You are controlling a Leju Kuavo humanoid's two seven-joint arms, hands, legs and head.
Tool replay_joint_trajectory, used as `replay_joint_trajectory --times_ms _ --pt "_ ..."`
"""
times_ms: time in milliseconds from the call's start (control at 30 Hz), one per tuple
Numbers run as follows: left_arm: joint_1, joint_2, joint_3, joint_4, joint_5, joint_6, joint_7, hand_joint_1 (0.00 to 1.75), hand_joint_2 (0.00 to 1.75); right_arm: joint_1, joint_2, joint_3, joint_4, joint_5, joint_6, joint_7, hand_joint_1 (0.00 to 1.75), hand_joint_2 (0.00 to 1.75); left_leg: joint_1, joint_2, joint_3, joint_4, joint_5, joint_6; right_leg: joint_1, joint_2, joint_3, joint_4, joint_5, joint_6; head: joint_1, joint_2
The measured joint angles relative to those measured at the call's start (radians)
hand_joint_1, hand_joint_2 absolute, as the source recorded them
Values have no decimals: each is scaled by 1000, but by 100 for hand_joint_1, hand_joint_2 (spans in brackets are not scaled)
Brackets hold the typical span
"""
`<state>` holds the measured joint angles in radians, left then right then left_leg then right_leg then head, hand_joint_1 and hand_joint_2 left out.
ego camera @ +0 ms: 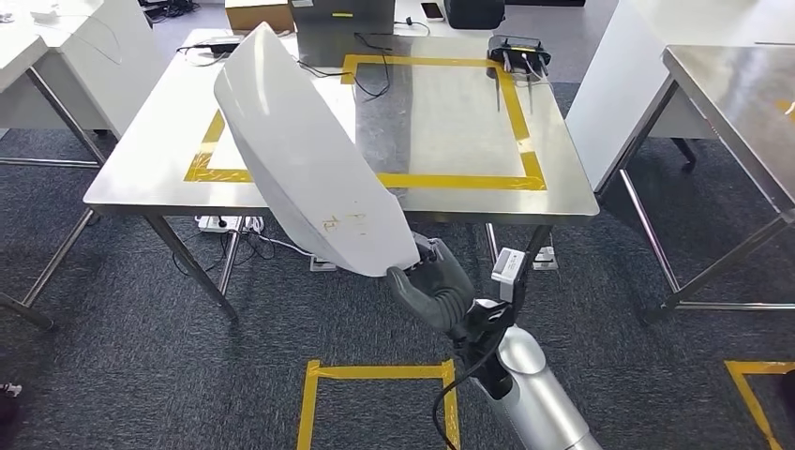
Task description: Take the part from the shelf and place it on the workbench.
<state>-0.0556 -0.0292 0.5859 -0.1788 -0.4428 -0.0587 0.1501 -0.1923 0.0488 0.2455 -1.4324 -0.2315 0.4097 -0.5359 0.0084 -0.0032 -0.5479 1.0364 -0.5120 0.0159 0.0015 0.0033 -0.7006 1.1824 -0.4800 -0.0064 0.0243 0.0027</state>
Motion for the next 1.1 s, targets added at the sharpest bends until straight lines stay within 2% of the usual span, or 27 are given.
replay_joint_trajectory --times_ms 33,100,133,200,233,267,300,367,400,433,467,500,533,600,633,667,700,733,767,800,833,900,933,967,1000,1067,1100 --pt "0 -1 0 0 -1 0 -1 0 175 -1 0 0 2 -1 0 -1 175 175 -1 0 8 -1 -7 -2 6 -2 26 -64 27 -11 -2 0" --pt "-1 -2 -2 1 -4 -2 -3 0 175 -3 0 -1 4 -2 0 -4 175 175 0 1 17 -5 -16 -11 17 -4 61 -146 34 -25 -2 0" --pt "0 -2 -3 1 -6 -2 -4 0 175 -4 0 -1 6 -2 0 -6 175 175 1 2 24 -4 -14 -20 20 -4 68 -157 22 -28 -3 0" --pt "0 0 -5 0 -8 -3 -7 0 175 -4 0 -2 8 -2 -1 -9 175 175 3 4 35 8 -11 -34 17 -1 97 -177 24 -34 -2 0" --pt "-1 0 -5 0 -8 -4 -8 0 175 -4 0 -2 9 -3 -1 -10 175 175 3 4 29 33 -9 -38 14 -1 114 -182 23 -40 -3 0" --pt "-3 -1 -5 0 -8 -4 -9 0 175 -6 0 -2 9 -3 -1 -11 175 175 4 4 10 72 -14 -42 11 -1 131 -186 19 -44 -5 0" --pt "-4 0 -6 0 -8 -5 -10 0 175 -7 0 -2 10 -3 0 -12 175 175 5 3 -25 127 -26 -46 9 -2 143 -188 12 -46 -7 0" --pt "-2 3 -6 0 -8 -6 -10 0 175 -6 0 -2 11 -3 0 -12 175 175 6 3 -110 238 -71 -56 7 -1 164 -188 -8 -49 -9 0" --pt "1 5 -6 0 -8 -6 -10 0 175 -5 0 -2 14 -3 0 -12 175 175 6 3 -144 265 -93 -60 5 1 176 -188 -19 -47 -9 0" --pt "4 7 -6 1 -8 -6 -10 0 175 -3 0 -2 16 -3 0 -12 175 175 7 3 -163 261 -101 -61 3 3 191 -188 -31 -45 -9 0" --pt "7 8 -6 1 -8 -6 -11 0 175 -3 0 -2 19 -3 0 -12 175 175 7 3 -167 228 -89 -61 0 5 208 -187 -44 -42 -9 0" --pt "8 8 -6 1 -8 -6 -12 0 175 -3 0 -2 21 -3 0 -13 175 175 8 4 -161 171 -50 -63 -3 5 226 -187 -59 -37 -9 0" --pt "10 8 -6 2 -8 -6 -12 0 175 -4 0 -2 23 -4 0 -13 175 175 10 6 -154 104 13 -65 -4 5 240 -184 -74 -31 -11 0" --pt "12 8 -6 4 -8 -6 -15 0 175 -5 0 -2 27 -5 2 -15 175 175 11 10 -141 18 107 -55 -3 5 258 -187 -102 -16 -14 0" --pt "13 8 -6 6 -8 -6 -15 0 175 -6 0 -2 29 -6 3 -15 175 175 10 11 -139 2 126 -46 -2 5 264 -187 -108 -9 -15 0" --pt "13 8 -6 5 -8 -6 -16 0 175 -8 0 -2 29 -7 5 -15 175 175 9 9 -133 2 118 -34 -1 6 267 -185 -106 -3 -15 0" --pt "14 8 -6 5 -7 -7 -16 0 175 -9 0 -2 29 -7 6 -15 175 175 10 7 -125 -1 113 -27 -1 5 261 -167 -95 2 -14 0" --pt "15 8 -6 5 -7 -8 -17 0 175 -11 0 -2 30 -8 6 -16 175 175 12 5 -113 -5 106 -20 -2 5 241 -123 -74 6 -13 0" --pt "15 8 -6 5 -7 -9 -18 0 175 -14 0 -2 32 -8 7 -17 175 175 13 4 -99 -9 96 -14 -3 4 203 -61 -56 10 -12 0" --pt "16 8 -6 5 -7 -9 -18 0 175 -15 0 -2 36 -8 7 -17 175 175 13 2 -83 -13 85 -9 -3 3 154 10 -52 14 -11 0" --pt "16 8 -6 5 -8 -9 -19 0 175 -17 0 -2 41 -7 5 -17 175 175 13 1 -67 -17 73 -7 -3 3 103 74 -69 17 -10 0" --pt "16 8 -6 5 -9 -9 -19 0 175 -19 -2 -3 54 0 -3 -17 175 175 11 -2 -33 -20 45 -5 -3 3 24 132 -150 19 -9 0" --pt "16 8 -6 5 -10 -9 -19 0 175 -21 -3 -4 62 6 -9 -17 175 175 10 -4 -13 -21 30 -5 -3 3 2 124 -181 18 -9 0" --pt "16 8 -6 5 -12 -9 -18 0 175 -26 -5 -6 72 13 -16 -17 175 175 9 -5 7 -21 15 -5 -3 2 -10 93 -186 15 -9 0" --pt "15 8 -6 5 -15 -10 -17 0 175 -32 -8 -8 85 24 -26 -17 175 175 8 -6 28 -21 -1 -6 -2 2 -13 41 -156 10 -9 0" --pt "14 6 -7 7 -23 -12 -13 0 175 -50 -16 -13 120 55 -58 -12 175 175 5 -7 59 -20 -30 -10 5 1 -9 -86 -10 -7 -10 0" --pt "11 6 -8 7 -26 -13 -11 0 175 -64 -20 -15 143 76 -80 -9 175 175 4 -8 68 -20 -44 -15 11 1 -4 -130 57 -13 -11 0"
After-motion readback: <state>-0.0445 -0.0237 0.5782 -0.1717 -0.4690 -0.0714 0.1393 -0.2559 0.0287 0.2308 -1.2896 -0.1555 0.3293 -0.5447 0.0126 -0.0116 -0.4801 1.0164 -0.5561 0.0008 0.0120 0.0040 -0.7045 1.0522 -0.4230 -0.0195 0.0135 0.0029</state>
